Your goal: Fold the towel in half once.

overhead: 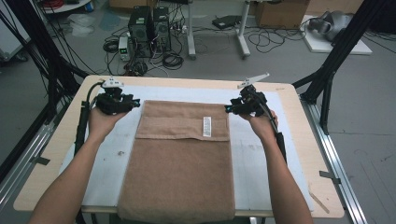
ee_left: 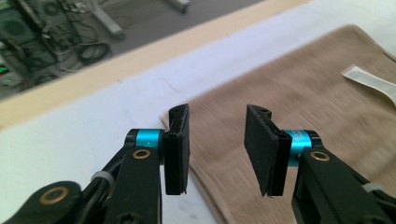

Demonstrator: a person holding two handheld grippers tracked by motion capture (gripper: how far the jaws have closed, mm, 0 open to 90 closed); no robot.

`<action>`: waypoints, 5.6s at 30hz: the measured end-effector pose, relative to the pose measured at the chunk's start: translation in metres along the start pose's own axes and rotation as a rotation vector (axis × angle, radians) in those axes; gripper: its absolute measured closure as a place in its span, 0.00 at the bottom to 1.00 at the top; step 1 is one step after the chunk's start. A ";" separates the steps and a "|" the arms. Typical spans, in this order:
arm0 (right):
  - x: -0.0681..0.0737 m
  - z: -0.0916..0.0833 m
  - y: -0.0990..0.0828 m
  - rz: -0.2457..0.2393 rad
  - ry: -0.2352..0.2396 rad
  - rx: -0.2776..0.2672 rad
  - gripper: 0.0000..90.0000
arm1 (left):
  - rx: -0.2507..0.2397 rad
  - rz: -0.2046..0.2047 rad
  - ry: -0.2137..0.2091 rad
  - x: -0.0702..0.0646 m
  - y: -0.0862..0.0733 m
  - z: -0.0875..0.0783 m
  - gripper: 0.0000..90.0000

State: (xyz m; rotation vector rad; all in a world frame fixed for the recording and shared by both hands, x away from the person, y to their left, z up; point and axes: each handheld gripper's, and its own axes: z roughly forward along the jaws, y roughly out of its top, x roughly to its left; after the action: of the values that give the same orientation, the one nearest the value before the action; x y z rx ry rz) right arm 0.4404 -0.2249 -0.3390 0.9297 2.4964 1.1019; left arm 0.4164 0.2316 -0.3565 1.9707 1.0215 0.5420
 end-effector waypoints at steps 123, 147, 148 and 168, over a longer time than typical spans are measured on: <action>0.142 -0.061 -0.106 -0.208 0.328 -0.034 0.61 | -0.008 0.195 -0.186 -0.114 -0.124 -0.115 0.66; 0.034 0.040 -0.086 0.035 0.007 0.106 0.32 | 0.155 -0.006 -0.062 -0.038 -0.092 0.012 0.45; 0.033 0.042 -0.087 0.036 0.008 0.107 0.32 | 0.155 -0.012 -0.065 -0.037 -0.093 0.013 0.45; 0.031 0.047 -0.084 0.042 0.143 0.104 0.93 | 0.113 -0.061 -0.114 -0.032 -0.089 0.014 0.94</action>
State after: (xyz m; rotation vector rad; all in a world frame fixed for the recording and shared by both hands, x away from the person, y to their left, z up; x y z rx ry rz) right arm 0.4002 -0.2208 -0.4321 0.9670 2.6838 1.0971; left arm 0.3660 0.2276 -0.4382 2.0374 1.0574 0.3407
